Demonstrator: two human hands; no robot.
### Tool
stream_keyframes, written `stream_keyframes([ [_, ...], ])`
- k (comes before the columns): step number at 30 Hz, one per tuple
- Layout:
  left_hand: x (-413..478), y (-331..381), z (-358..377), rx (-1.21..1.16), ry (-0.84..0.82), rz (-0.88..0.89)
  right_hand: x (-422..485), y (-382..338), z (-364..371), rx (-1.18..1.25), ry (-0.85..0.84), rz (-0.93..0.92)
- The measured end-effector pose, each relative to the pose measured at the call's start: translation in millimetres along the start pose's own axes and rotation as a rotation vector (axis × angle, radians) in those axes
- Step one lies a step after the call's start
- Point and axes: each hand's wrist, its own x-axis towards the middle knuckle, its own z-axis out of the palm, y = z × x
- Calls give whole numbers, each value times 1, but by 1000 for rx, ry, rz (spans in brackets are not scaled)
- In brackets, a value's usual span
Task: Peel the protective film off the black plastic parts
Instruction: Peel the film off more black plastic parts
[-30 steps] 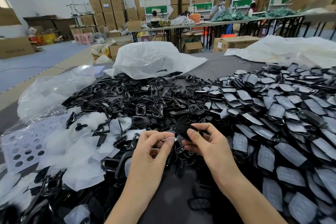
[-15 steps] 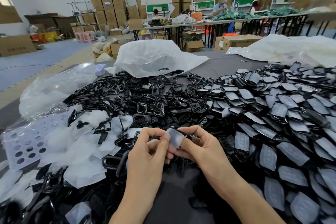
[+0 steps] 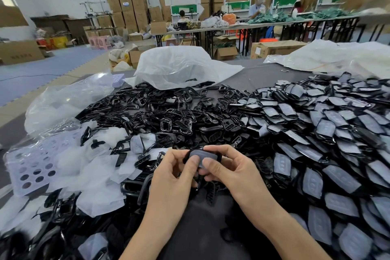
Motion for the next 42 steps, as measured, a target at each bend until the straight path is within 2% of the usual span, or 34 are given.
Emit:
stream_keyframes([
  [6, -4, -1, 1, -34, -37, 8, 1, -2, -7, -50, 86, -5],
  [18, -1, -3, 2, 28, -53, -14, 1, 2, -7, -87, 65, 20],
  [25, 2, -1, -3, 52, -133, -37, 2, 4, -5, -60, 47, 7],
  [30, -1, -2, -2, -18, -121, -21, 1, 2, -9, -127, 88, -18],
  [35, -1, -8, -1, 144, -50, 54, 1, 5, -7, -139, 90, -28],
  [39, -6, -13, 0, 336, 28, 187, 3, 9, -7, -158, 93, -37],
  [42, -8, -14, -1, 323, 21, 196, 3, 10, -8, -205, 102, -43],
])
